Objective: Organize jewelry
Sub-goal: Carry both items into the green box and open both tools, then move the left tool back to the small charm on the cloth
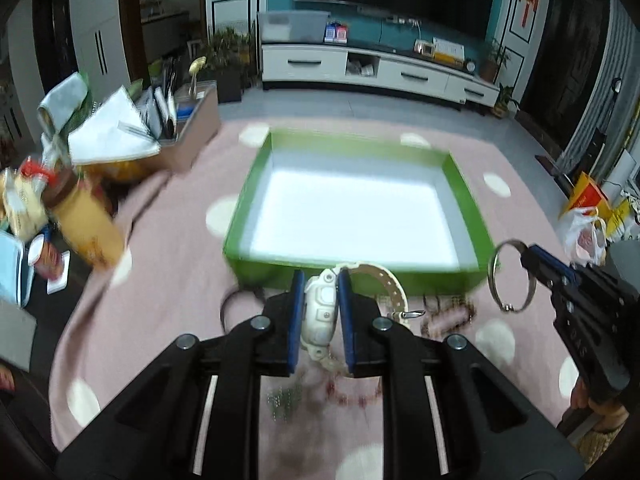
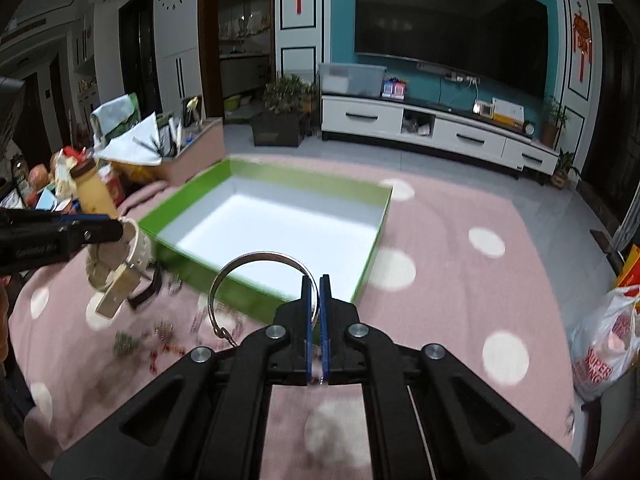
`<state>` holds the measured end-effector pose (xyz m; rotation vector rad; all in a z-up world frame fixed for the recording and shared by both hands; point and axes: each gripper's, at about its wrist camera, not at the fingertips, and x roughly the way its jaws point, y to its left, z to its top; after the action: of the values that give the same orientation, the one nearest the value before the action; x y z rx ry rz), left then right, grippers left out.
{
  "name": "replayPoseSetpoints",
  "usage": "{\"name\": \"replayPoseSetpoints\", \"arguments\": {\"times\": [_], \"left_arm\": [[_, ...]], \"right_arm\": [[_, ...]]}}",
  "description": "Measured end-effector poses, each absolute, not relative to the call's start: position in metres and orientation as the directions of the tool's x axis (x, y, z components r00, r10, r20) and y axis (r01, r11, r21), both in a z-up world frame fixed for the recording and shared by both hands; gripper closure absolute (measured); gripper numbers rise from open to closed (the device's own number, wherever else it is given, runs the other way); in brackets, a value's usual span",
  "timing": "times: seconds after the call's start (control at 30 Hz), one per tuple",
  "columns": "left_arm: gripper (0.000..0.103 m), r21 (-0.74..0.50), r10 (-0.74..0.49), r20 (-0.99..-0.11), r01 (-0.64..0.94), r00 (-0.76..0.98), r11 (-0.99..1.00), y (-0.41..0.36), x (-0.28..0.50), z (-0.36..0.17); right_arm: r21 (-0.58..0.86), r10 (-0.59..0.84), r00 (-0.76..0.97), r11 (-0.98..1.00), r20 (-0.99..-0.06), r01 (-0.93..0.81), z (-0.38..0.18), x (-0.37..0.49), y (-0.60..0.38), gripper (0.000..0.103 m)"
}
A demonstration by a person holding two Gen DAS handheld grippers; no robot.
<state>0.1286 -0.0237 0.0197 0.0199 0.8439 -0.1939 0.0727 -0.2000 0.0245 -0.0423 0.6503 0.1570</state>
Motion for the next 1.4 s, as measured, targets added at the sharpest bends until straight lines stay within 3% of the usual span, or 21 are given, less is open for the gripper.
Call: {"name": "replayPoseSetpoints", "arguments": {"times": [0.23,0.6,0.7,0.73,0.83,0.87,1.0,1.13,1.4], "left_arm": [[0.087,-0.065,-0.146,-0.751,0.148,0.644,0.987,-0.028,0.197,0.024],[0.086,-0.031,-0.083,-0.808,0.098,0.583,0.995,-0.035,0.251,-0.019],[0.085,-0.051,-0.105,-0.819,0.109,0.564,0.993,-0.039,0.254,-0.026],[0.081,-0.049,-0.105,-0.815,0.111,0.570,0.993,-0.040,0.253,-0.025],[0.046,-0.043,-0.103,-0.796,0.114,0.597,0.993,-0.041,0.247,-0.019],[0.042,-0.040,-0.102,-0.787,0.114,0.608,0.993,-0.040,0.243,-0.015],[0.032,-0.043,-0.106,-0.764,0.114,0.637,0.993,-0.033,0.227,-0.001],[0.022,-0.043,-0.100,-0.753,0.104,0.651,0.994,-0.020,0.209,0.007],[0.015,-0.074,-0.114,-0.760,0.089,0.640,0.993,0.006,0.173,0.008]], "right_arm": [[0.002,0.131,0.787,0.987,-0.603,-0.162,0.027,0.119,-0.193,0.100],[0.014,0.139,0.720,0.984,-0.680,-0.177,-0.011,0.174,-0.183,0.099],[0.037,0.140,0.712,0.987,-0.688,-0.159,-0.015,0.178,-0.185,0.082],[0.051,0.144,0.714,0.987,-0.685,-0.150,-0.014,0.177,-0.188,0.077],[0.074,0.147,0.735,0.989,-0.662,-0.132,-0.006,0.168,-0.198,0.069],[0.081,0.148,0.741,0.989,-0.655,-0.126,-0.003,0.164,-0.202,0.067],[0.113,0.149,0.760,0.989,-0.633,-0.099,0.009,0.143,-0.222,0.065],[0.138,0.142,0.766,0.988,-0.627,-0.070,0.013,0.122,-0.239,0.057],[0.170,0.137,0.729,0.985,-0.671,-0.029,-0.003,0.084,-0.251,0.049]]}}
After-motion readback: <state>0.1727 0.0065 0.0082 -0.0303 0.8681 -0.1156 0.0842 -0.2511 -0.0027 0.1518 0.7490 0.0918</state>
